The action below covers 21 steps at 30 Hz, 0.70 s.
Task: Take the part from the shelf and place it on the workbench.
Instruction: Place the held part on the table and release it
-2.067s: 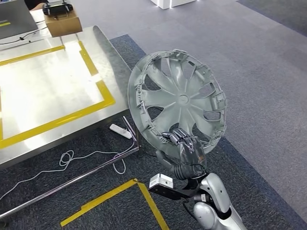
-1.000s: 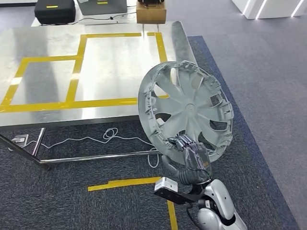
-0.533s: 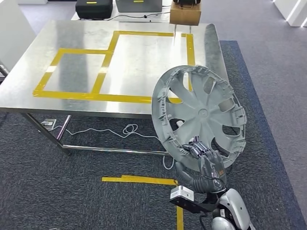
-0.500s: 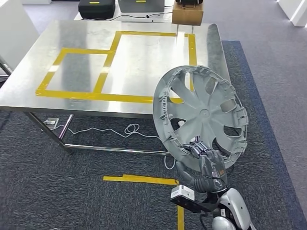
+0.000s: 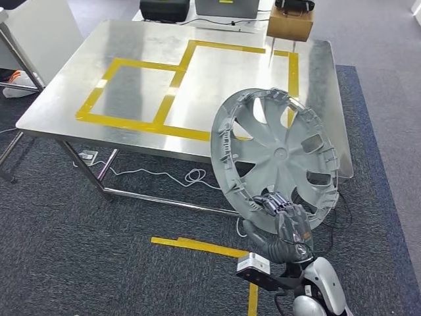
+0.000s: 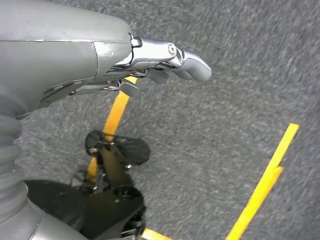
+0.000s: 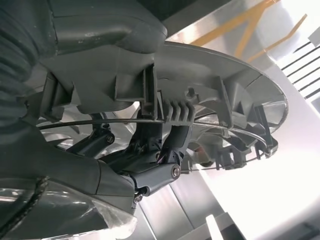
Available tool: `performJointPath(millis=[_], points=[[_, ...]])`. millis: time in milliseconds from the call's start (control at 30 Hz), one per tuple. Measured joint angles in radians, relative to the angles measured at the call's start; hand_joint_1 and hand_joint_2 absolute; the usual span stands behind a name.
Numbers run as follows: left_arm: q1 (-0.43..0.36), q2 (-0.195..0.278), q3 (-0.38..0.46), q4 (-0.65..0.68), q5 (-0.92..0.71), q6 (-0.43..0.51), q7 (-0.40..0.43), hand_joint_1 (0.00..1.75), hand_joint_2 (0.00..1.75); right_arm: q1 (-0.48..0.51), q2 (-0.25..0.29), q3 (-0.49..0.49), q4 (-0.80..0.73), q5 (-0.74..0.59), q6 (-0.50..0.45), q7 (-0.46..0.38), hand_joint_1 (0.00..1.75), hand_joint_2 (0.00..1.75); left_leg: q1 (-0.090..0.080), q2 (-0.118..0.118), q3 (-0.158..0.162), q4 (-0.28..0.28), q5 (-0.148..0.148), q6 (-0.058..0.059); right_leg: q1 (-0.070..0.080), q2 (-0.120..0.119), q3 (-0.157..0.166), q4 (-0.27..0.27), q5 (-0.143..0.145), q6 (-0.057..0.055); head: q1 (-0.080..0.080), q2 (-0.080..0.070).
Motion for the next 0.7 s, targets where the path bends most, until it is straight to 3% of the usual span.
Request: performJointPath(millis=[100,133,167,200,267,300,367,467,500,567,633,667,700], points=[[-0.004,-0.001,0.0,0.0,0.0,0.0,0.0,0.0,1.75,0.002,-0.004,-0.003,-0.004,0.001,0.0,-0.002,1.75,1.75,0.002,-0.007,0.013,-0.003,-0.009,0.008,-0.004,0.029,-0.104,0.174,-0.067,0.01,0.006,0.0],[-0.004,-0.001,0.0,0.0,0.0,0.0,0.0,0.0,1.75,0.003,-0.005,-0.003,-0.005,0.001,0.0,-0.003,1.75,1.75,0.002,-0.01,0.019,-0.003,-0.014,0.008,-0.005,0.031,-0.142,0.224,-0.078,0.013,0.006,0.0],[-0.003,-0.002,0.0,0.0,0.0,0.0,0.0,0.0,1.75,0.006,-0.006,-0.003,-0.005,0.001,0.0,-0.004,1.75,1.75,0.002,-0.013,0.027,-0.002,-0.021,0.008,-0.005,0.032,-0.166,0.245,-0.069,0.015,0.007,0.0],[-0.002,-0.004,0.0,0.0,-0.001,0.0,0.0,0.0,1.75,0.009,-0.007,-0.003,-0.005,0.001,0.0,-0.004,1.75,1.75,0.002,-0.016,0.038,-0.002,-0.029,0.006,-0.006,0.031,-0.171,0.226,-0.039,0.016,0.007,0.0],[-0.001,-0.006,0.0,0.0,-0.003,0.0,0.0,0.0,1.75,0.012,-0.009,-0.003,-0.005,0.001,0.0,-0.004,1.75,1.75,0.003,-0.023,0.063,-0.003,-0.048,0.0,-0.007,0.033,-0.138,0.111,0.052,0.015,0.007,0.0],[-0.002,-0.006,0.0,0.0,-0.005,-0.001,0.0,0.0,1.75,0.012,-0.01,-0.003,-0.005,0.002,0.0,-0.005,1.75,1.75,0.003,-0.025,0.073,-0.003,-0.057,-0.004,-0.006,0.033,-0.12,0.053,0.078,0.013,0.006,0.0],[-0.005,-0.007,0.0,0.0,-0.01,-0.002,0.0,0.0,1.75,0.011,-0.013,-0.003,-0.008,0.006,0.0,-0.009,1.75,1.75,0.002,-0.026,0.082,-0.005,-0.069,-0.017,-0.001,0.034,-0.098,-0.002,0.084,-0.002,0.005,0.0],[-0.009,-0.009,0.0,0.0,-0.013,-0.004,0.0,0.0,1.75,0.012,-0.014,-0.004,-0.015,0.009,-0.001,-0.011,1.75,1.75,0.001,-0.024,0.089,0.006,-0.071,-0.031,-0.001,0.032,-0.073,-0.02,0.073,-0.03,0.003,0.0],[-0.011,-0.009,0.0,0.0,-0.013,-0.004,0.0,0.0,1.75,0.013,-0.014,-0.005,-0.017,0.01,-0.002,-0.01,1.75,1.75,0.002,-0.022,0.075,0.037,-0.067,-0.035,-0.004,0.031,-0.06,-0.026,0.07,-0.036,0.001,0.0],[-0.014,-0.011,0.0,0.0,-0.015,-0.005,0.0,0.0,1.75,0.013,-0.015,-0.007,-0.019,0.011,-0.002,-0.01,1.75,1.75,0.004,-0.018,0.004,0.153,-0.077,-0.045,-0.006,0.03,-0.036,-0.035,0.06,-0.044,-0.002,0.0],[-0.013,-0.012,0.0,0.0,-0.017,-0.007,0.0,0.0,1.75,0.014,-0.015,-0.008,-0.023,0.011,-0.003,-0.012,1.75,1.75,0.006,-0.016,-0.083,0.263,-0.13,-0.05,-0.006,0.031,-0.016,-0.037,0.044,-0.047,-0.003,0.0],[-0.012,-0.012,0.0,0.0,-0.018,-0.008,0.0,0.0,1.75,0.015,-0.015,-0.008,-0.023,0.01,-0.003,-0.013,1.75,1.75,0.006,-0.016,-0.113,0.284,-0.155,-0.05,-0.005,0.032,-0.003,-0.037,0.034,-0.047,-0.004,0.0],[-0.011,-0.013,0.0,0.0,-0.018,-0.009,0.0,0.0,1.75,0.016,-0.016,-0.008,-0.024,0.008,-0.003,-0.013,1.75,1.75,0.005,-0.016,-0.128,0.274,-0.16,-0.047,-0.004,0.035,0.011,-0.037,0.024,-0.046,-0.004,0.0]])
